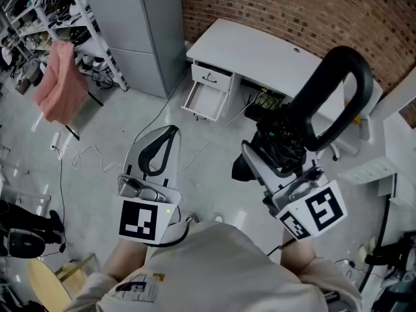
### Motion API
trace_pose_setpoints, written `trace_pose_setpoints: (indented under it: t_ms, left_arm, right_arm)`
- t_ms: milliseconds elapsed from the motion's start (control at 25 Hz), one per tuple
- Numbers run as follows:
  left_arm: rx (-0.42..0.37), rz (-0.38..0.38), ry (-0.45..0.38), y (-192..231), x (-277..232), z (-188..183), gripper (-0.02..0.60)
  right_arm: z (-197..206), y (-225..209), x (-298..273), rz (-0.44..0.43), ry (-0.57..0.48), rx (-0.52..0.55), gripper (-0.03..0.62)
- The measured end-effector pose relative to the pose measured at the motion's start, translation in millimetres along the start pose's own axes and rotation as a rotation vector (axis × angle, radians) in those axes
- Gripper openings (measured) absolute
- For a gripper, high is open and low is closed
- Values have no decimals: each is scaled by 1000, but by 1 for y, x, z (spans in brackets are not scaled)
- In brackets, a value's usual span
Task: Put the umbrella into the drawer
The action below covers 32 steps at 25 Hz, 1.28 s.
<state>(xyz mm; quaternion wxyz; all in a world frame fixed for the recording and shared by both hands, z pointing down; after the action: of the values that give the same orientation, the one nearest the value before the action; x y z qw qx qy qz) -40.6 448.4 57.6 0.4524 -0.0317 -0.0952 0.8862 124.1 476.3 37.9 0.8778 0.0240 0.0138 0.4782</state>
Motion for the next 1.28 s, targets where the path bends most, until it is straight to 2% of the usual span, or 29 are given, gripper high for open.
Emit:
trace_pose_setpoints:
  t_ms: [800,1280]
  left_arm:
    - [-16,-32,39,-71,-25,6,14]
    - [-26,-48,28,-74,-33,17,14]
  right_arm:
    - [21,-53,44,-41,-15,-35,262]
    - [34,-59,36,-68,-9,-24,262]
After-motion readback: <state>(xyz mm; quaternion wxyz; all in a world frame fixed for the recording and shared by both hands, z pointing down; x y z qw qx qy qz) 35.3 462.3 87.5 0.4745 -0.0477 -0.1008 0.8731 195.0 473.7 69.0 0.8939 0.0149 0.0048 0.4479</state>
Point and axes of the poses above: the fingertips, and each gripper's own axes: x backward along the fingers, y to its left, z out of its underside, the point moved 3 cm from there along x, backward along the fingers
